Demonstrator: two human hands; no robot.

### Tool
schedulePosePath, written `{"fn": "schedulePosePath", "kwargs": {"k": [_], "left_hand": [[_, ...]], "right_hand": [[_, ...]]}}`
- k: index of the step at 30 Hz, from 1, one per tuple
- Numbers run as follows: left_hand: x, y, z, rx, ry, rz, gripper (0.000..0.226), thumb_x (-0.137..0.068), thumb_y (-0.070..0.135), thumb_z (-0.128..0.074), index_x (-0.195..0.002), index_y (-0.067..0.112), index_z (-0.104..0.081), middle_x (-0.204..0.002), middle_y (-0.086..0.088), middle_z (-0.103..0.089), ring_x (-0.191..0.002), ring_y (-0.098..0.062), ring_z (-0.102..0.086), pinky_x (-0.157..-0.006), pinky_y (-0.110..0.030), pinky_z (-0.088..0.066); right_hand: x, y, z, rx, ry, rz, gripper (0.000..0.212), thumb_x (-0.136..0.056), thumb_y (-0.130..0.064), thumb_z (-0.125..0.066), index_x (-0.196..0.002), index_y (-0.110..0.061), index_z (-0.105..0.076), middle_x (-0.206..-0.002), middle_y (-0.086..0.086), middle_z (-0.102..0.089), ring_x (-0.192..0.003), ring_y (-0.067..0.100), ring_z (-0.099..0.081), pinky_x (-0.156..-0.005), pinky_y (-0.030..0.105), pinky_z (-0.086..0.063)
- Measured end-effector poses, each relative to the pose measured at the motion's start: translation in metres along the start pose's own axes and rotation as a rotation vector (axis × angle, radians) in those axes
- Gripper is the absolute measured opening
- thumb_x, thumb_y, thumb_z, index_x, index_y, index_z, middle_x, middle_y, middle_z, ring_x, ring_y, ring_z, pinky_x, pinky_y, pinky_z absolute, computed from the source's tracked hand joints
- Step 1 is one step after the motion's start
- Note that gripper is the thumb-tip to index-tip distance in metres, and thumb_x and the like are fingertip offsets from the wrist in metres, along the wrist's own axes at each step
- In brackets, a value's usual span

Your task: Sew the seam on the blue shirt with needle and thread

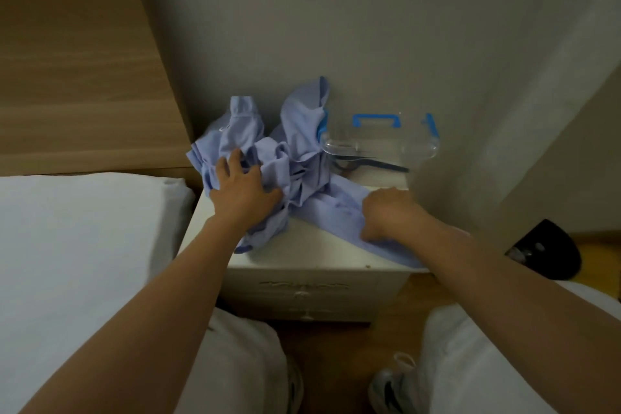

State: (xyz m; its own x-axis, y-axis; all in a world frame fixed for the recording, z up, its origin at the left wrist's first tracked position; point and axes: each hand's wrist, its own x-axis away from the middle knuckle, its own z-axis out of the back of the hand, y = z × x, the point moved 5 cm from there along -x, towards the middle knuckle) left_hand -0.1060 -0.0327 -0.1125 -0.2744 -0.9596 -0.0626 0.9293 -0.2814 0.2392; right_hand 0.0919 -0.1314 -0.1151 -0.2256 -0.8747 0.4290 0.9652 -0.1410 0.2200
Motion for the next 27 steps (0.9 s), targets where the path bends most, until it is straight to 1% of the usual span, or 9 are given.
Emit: {"fn": "schedulePosePath", "kwargs": {"k": [3,7,10,13,15,16,19,24,27], "left_hand": [[0.002,-0.001,-0.003,-0.028,0.011,0.003,0.06,-0.089,0.05,-0.056,-0.138,0.016,-0.046,-0.158,-0.008,-0.007,-0.145,-0.035,-0.001,-0.109,-0.055,-0.026],[0.003,0.004,0.003,-0.018,0.045,-0.005,0.062,-0.089,0.047,-0.056,-0.14,0.014,-0.042,-0.157,-0.009,-0.01,-0.143,-0.037,-0.006,-0.109,-0.054,-0.025],[0.003,0.003,0.009,0.037,0.075,-0.003,0.063,-0.09,0.045,-0.056,-0.144,0.018,-0.037,-0.157,-0.011,-0.01,-0.143,-0.038,-0.007,-0.111,-0.053,-0.022],[0.003,0.001,0.003,-0.023,0.002,-0.056,0.062,-0.091,0.043,-0.055,-0.147,0.025,-0.033,-0.16,-0.009,-0.005,-0.145,-0.036,-0.003,-0.113,-0.051,-0.019],[0.003,0.002,-0.004,-0.075,-0.078,-0.079,0.064,-0.091,0.042,-0.054,-0.148,0.026,-0.03,-0.161,-0.006,-0.001,-0.146,-0.034,0.002,-0.114,-0.049,-0.017],[0.003,0.003,-0.005,-0.089,-0.099,-0.086,0.065,-0.092,0.043,-0.054,-0.149,0.026,-0.029,-0.161,-0.005,-0.001,-0.146,-0.033,0.003,-0.115,-0.049,-0.016],[0.004,0.005,0.004,-0.085,-0.09,-0.074,0.062,-0.092,0.04,-0.053,-0.148,0.026,-0.03,-0.161,-0.006,-0.005,-0.146,-0.034,-0.002,-0.114,-0.048,-0.016],[0.008,0.02,0.031,-0.112,-0.046,-0.05,0.053,-0.094,0.035,-0.052,-0.143,0.021,-0.04,-0.152,-0.014,-0.026,-0.138,-0.036,-0.023,-0.107,-0.046,-0.026],[0.008,0.03,0.044,-0.148,-0.075,-0.047,0.051,-0.095,0.039,-0.049,-0.14,0.017,-0.042,-0.139,-0.017,-0.041,-0.127,-0.038,-0.037,-0.099,-0.046,-0.034]], "right_hand": [[-0.013,0.003,-0.006,-0.135,-0.025,0.021,0.035,-0.096,-0.022,-0.054,-0.127,-0.005,-0.054,-0.123,0.015,-0.057,-0.115,0.032,-0.056,-0.091,0.035,-0.044],[-0.013,-0.017,0.034,-0.91,0.491,0.355,0.016,-0.1,-0.016,-0.048,-0.098,-0.003,-0.058,-0.086,0.011,-0.061,-0.079,0.023,-0.057,-0.07,0.032,-0.043],[-0.014,-0.03,0.055,-1.237,0.614,0.443,0.021,-0.098,-0.009,-0.048,-0.118,-0.004,-0.052,-0.104,0.012,-0.061,-0.087,0.021,-0.057,-0.077,0.024,-0.045],[-0.024,-0.058,0.034,-0.896,0.359,0.517,0.033,-0.098,-0.007,-0.046,-0.13,-0.004,-0.041,-0.127,0.015,-0.05,-0.089,0.021,-0.052,-0.074,0.012,-0.039],[-0.032,-0.069,0.004,-0.614,0.166,0.523,0.04,-0.097,-0.006,-0.045,-0.136,-0.004,-0.035,-0.139,0.02,-0.041,-0.105,0.024,-0.046,-0.089,0.024,-0.034],[-0.033,-0.071,0.0,-0.606,0.168,0.53,0.038,-0.097,-0.006,-0.045,-0.134,-0.003,-0.038,-0.133,0.021,-0.044,-0.103,0.026,-0.044,-0.09,0.03,-0.033],[-0.032,-0.061,0.018,-0.843,0.357,0.487,0.007,-0.094,-0.003,-0.048,-0.09,-0.006,-0.053,-0.085,0.013,-0.048,-0.07,0.017,-0.041,-0.072,0.029,-0.032],[-0.013,-0.042,0.041,-0.79,0.535,0.442,0.024,-0.094,-0.01,-0.049,-0.071,-0.004,-0.048,-0.081,0.013,-0.05,-0.066,0.018,-0.041,-0.058,0.022,-0.026],[0.0,-0.04,0.049,-0.691,0.438,0.426,0.04,-0.091,-0.007,-0.051,-0.059,-0.014,-0.03,-0.066,0.005,-0.039,-0.059,0.019,-0.036,-0.063,0.03,-0.03]]}}
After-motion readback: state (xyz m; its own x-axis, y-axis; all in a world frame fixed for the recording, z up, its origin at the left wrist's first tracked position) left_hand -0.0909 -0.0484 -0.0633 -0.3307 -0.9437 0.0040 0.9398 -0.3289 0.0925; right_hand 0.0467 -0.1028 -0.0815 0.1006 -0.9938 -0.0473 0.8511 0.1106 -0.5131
